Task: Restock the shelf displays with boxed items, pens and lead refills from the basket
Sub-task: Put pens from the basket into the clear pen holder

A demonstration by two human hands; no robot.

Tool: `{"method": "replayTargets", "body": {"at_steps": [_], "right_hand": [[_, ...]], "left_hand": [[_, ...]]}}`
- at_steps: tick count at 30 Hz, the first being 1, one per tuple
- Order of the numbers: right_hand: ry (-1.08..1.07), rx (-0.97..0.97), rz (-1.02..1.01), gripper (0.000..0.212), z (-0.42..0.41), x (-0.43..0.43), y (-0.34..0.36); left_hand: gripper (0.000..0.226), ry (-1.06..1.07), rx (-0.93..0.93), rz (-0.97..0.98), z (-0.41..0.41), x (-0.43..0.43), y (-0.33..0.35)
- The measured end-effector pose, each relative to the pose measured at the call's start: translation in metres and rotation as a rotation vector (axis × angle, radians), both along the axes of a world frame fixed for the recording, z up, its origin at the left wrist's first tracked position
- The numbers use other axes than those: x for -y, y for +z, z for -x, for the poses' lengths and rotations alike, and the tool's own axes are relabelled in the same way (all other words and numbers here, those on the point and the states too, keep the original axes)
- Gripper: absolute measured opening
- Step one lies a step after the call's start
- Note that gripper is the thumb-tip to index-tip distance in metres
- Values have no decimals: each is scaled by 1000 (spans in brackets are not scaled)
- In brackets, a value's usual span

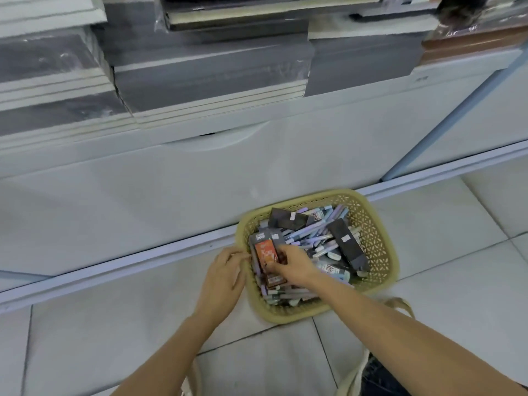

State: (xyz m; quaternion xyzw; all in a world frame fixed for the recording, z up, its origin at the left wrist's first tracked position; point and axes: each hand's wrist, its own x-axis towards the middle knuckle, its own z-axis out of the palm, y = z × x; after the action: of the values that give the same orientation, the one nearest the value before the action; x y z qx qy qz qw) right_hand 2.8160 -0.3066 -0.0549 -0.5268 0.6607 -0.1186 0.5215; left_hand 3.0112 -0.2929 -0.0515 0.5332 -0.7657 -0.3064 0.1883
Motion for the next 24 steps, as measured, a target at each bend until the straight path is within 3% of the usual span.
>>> {"method": "replayTargets", "body": {"at_steps": [2,5,8,10,13,16,21,24], "right_hand": [[-100,170,22,23,11,4,11],[2,331,7,20,17,6,24],[44,377,-4,18,16,12,28],[-62,261,83,21,21,18,25],[-193,-81,131,34,27,16,9],[-140,-168,89,57,10,7,-10],[-49,-343,94,35,-11,6,-27],[-31,-221,35,23,1,13,-21]], "left_hand": [[21,138,-114,-88,11,4,8],[19,293,-448,-475,30,11,20],[14,470,-612,-579,38,19,22],[13,631,-708,-614,34,23,22],[10,714,-765,-648,20,22,20],[14,692,-821,-704,13,15,17],[8,632,-725,-731,14,12,13],[12,620,-721,-731,13,11,11]]}}
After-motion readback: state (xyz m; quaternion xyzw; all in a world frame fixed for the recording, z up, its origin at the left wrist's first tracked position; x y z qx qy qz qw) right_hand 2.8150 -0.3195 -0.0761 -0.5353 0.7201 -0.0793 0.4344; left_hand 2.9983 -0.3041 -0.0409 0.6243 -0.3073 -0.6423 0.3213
